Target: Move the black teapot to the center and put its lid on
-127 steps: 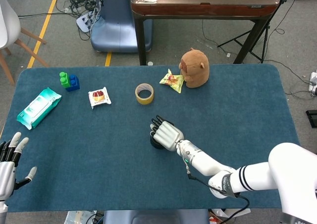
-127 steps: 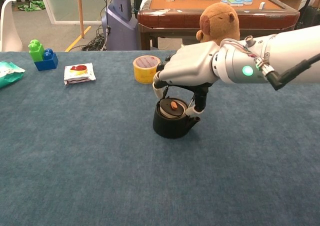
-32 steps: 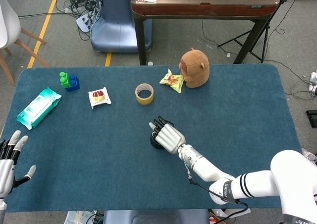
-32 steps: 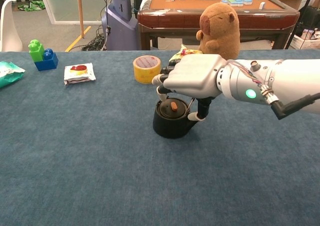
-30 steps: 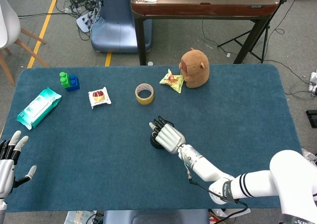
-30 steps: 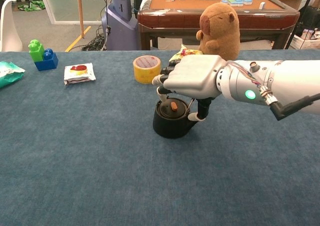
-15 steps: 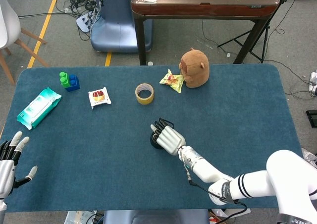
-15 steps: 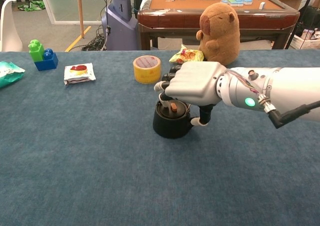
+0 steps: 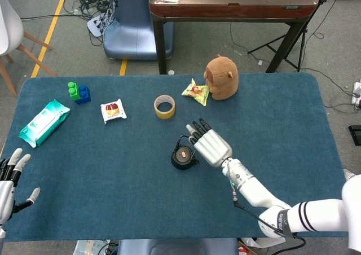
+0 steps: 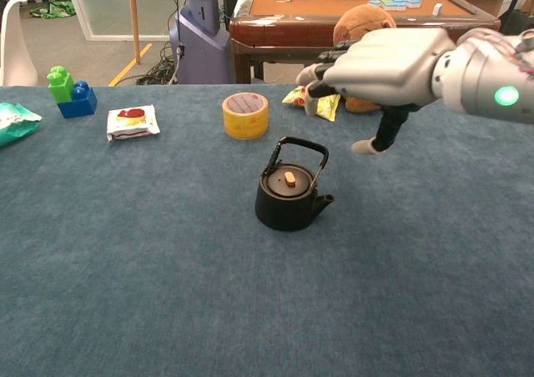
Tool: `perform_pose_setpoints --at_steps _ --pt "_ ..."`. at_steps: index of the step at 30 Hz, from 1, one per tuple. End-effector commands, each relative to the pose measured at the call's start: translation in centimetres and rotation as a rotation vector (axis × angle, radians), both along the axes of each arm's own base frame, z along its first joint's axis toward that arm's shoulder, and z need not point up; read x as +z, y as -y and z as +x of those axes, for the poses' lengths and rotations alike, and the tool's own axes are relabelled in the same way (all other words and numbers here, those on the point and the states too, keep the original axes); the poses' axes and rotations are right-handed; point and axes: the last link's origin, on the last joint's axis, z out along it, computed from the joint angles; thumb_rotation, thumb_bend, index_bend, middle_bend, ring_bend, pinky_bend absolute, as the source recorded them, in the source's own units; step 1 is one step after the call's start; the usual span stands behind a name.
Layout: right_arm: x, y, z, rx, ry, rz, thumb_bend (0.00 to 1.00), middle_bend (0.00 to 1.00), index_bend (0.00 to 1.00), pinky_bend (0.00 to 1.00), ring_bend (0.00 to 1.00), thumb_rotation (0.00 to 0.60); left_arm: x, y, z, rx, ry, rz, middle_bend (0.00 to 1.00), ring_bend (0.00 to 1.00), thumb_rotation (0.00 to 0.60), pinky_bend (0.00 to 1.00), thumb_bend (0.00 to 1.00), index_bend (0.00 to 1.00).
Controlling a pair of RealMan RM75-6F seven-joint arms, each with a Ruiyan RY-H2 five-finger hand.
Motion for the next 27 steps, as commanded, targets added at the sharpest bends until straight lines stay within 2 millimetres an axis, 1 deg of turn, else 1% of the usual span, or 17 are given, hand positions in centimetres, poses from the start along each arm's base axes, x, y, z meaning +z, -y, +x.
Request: perform_pose_setpoints --at_steps 1,3,5,8,10,15,18,22,27 --pt "2.7 -0.4 -2.0 -0.058 0.044 -0.058 0.29 0.09 0.23 0.00 0.00 0.600 0.1 -0.1 0.0 -0.002 -0.004 0.001 0.00 0.00 0.600 0.00 0.27 0.10" --pt "3.9 -0.7 -3.1 -0.086 0.056 -0.089 0.29 0.09 0.22 0.00 0.00 0.600 0.1 -0.2 0.1 -0.004 -0.008 0.002 0.00 0.00 0.600 0.00 0.27 0.10" --pt "5.1 -1.0 -4.6 -0.123 0.071 -0.125 0.29 0.09 0.18 0.00 0.00 0.600 0.1 -0.4 0.1 -0.007 -0.012 0.001 0.00 0.00 0.600 0.00 0.27 0.10" --pt "7.0 -1.7 -7.0 -0.179 0.114 -0.190 0.29 0.09 0.11 0.00 0.00 0.600 0.1 -0.6 0.1 -0.008 -0.021 0.004 0.00 0.00 0.600 0.00 0.27 0.10" --pt "8.4 -2.2 -9.0 -0.193 0.124 -0.257 0.29 0.10 0.10 0.00 0.00 0.600 0.0 -0.7 0.1 -0.006 -0.034 0.006 0.00 0.00 0.600 0.00 0.27 0.10" --pt "10.9 -4.4 -13.5 -0.273 0.158 -0.354 0.29 0.12 0.09 0.00 0.00 0.600 -0.1 -1.1 0.1 -0.008 -0.051 0.016 0.00 0.00 0.600 0.00 0.27 0.10" --pt "12.1 -5.8 -15.6 -0.306 0.163 -0.394 0.29 0.12 0.09 0.00 0.00 0.600 -0.3 -1.2 0.2 -0.009 -0.060 0.016 0.00 0.00 0.600 0.00 0.27 0.10" --pt "13.1 -7.7 -17.3 -0.347 0.173 -0.423 0.29 0.12 0.09 0.00 0.00 0.600 -0.6 -1.2 0.4 -0.013 -0.063 0.009 0.00 0.00 0.600 0.00 0.27 0.10" --pt "13.8 -9.7 -18.4 -0.363 0.188 -0.426 0.29 0.12 0.09 0.00 0.00 0.600 -0.9 -0.9 0.6 -0.016 -0.067 0.009 0.00 0.00 0.600 0.00 0.27 0.10"
